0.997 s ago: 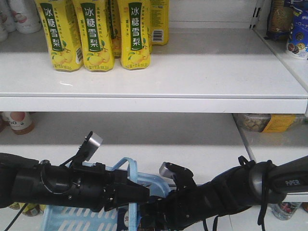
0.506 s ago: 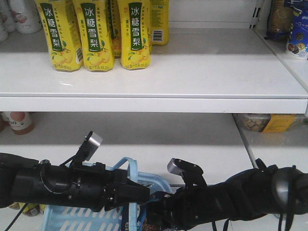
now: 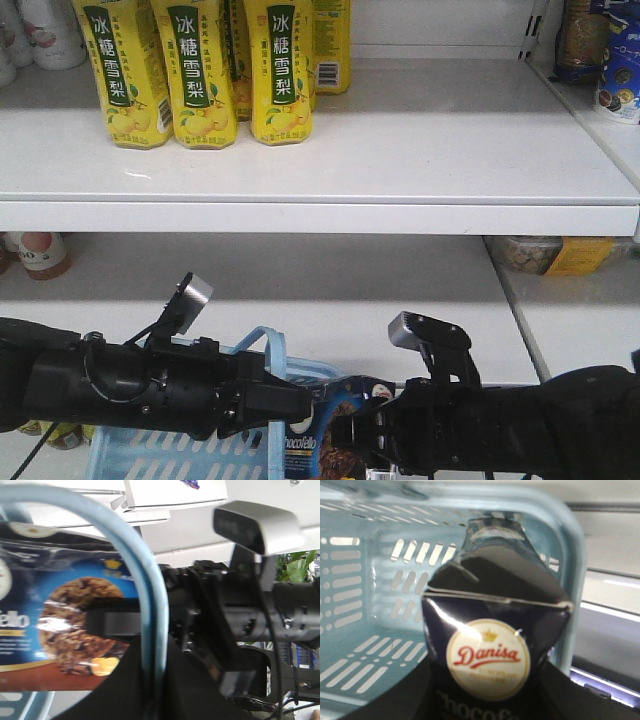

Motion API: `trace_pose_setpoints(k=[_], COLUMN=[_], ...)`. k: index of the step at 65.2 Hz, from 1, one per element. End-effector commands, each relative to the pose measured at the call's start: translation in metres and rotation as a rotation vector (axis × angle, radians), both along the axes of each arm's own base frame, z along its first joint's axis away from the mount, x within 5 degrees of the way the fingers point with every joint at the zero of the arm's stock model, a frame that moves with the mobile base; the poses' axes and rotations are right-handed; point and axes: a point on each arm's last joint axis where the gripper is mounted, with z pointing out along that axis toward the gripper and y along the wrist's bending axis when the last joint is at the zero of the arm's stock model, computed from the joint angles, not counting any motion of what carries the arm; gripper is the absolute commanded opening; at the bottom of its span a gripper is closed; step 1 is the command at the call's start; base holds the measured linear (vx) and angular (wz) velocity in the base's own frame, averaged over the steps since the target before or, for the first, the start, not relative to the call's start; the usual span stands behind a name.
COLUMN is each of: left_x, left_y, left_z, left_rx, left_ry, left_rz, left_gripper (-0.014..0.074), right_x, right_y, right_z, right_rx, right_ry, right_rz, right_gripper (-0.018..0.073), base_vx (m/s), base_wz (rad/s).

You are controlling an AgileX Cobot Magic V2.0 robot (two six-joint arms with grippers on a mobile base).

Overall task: Left arm holds basket, right arm returns cookies
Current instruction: 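Lift the cookie box out of the basket with the right gripper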

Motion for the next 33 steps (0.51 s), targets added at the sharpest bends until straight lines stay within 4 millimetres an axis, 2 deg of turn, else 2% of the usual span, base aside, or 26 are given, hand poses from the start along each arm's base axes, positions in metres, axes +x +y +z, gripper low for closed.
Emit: trace_pose_setpoints(k=[1, 19, 33], left_x=[0.002, 0.002, 0.002], left_y=[-0.003, -0.003, -0.003], left_z=[0.027, 0.027, 0.027], left_rx=[-0.129, -0.129, -0.129], left_ry=[-0.054, -0.054, -0.054], left_rz=[0.019, 0.019, 0.019], left_gripper=[-0.0006, -0.0006, -0.0006], right_x=[-0.004, -0.024, -0.034], right_y=[-0.005, -0.022, -0.04], right_z=[0.022, 0.057, 0.083], right_rx=[0.05, 0.095, 0.042], right_ry=[-0.074, -0.235, -0.416], right_rz=[-0.027, -0.048, -0.076], right_gripper=[0.0246, 0.0246, 0.0246], base_vx=[0.0, 0.0, 0.0], base_wz=[0.0, 0.0, 0.0])
